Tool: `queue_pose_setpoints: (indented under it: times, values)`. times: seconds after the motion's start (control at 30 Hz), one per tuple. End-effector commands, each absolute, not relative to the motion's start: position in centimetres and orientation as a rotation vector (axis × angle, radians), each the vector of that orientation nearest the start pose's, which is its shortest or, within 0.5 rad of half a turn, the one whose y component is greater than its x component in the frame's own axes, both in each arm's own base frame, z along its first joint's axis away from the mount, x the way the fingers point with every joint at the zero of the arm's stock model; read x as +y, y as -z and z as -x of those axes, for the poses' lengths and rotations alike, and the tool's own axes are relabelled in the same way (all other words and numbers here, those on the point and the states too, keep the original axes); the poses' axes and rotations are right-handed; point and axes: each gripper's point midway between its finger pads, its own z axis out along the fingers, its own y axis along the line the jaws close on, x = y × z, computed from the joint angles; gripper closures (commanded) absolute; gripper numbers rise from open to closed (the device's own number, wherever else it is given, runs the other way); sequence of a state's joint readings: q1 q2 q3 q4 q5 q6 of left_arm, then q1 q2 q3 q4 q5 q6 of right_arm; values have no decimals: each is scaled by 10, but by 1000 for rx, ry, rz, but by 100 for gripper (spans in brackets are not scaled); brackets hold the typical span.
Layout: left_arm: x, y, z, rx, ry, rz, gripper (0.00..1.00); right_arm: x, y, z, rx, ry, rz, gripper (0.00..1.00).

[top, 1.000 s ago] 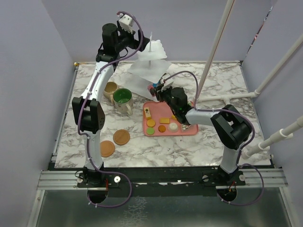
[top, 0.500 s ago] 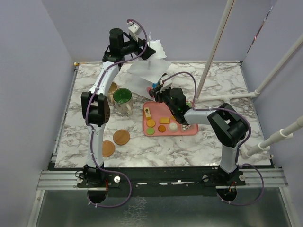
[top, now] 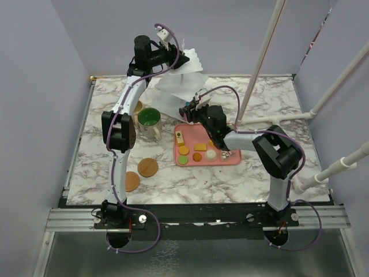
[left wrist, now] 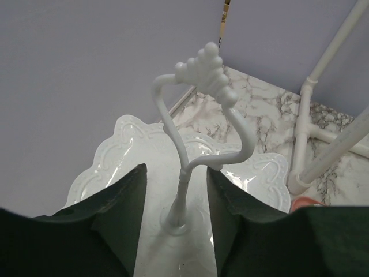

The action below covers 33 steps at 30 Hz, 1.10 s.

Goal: Serve the afternoon tea

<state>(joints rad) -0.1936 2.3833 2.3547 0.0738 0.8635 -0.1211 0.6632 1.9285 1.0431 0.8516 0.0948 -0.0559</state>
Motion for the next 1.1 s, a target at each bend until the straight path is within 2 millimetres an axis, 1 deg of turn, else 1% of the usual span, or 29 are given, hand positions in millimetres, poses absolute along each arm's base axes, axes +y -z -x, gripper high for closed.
queue_pose_setpoints:
  times: [0.0,0.13,0.2,0.37,0.5,0.53,0.67,0.77,0.93,1.07]
  values:
    - [-263,-312,-604,1403,934,-757,55,326,-176,-455,1495,-400,466,47]
    - [-264,-313,-603,1400,923,-750,55,322,-185,-447,1486,-414,461,47]
    - [-266,-312,-604,1404,916,-740,59,319,-190,-443,1481,-420,457,47]
    - [-268,-313,-609,1410,846,-703,79,310,-204,-433,1469,-423,434,47]
    - [-270,-322,-611,1404,756,-646,94,300,-215,-424,1460,-417,415,47]
    - [-270,-325,-611,1399,734,-633,96,297,-216,-422,1460,-415,409,47]
    - [-275,-337,-608,1371,663,-598,100,288,-221,-415,1458,-402,394,47]
    - [-279,-347,-606,1357,591,-562,100,283,-221,-410,1460,-399,390,47]
    - [-280,-358,-601,1334,416,-505,100,275,-222,-400,1463,-394,396,47]
    - [-279,-363,-596,1327,257,-438,100,270,-217,-392,1480,-393,405,46]
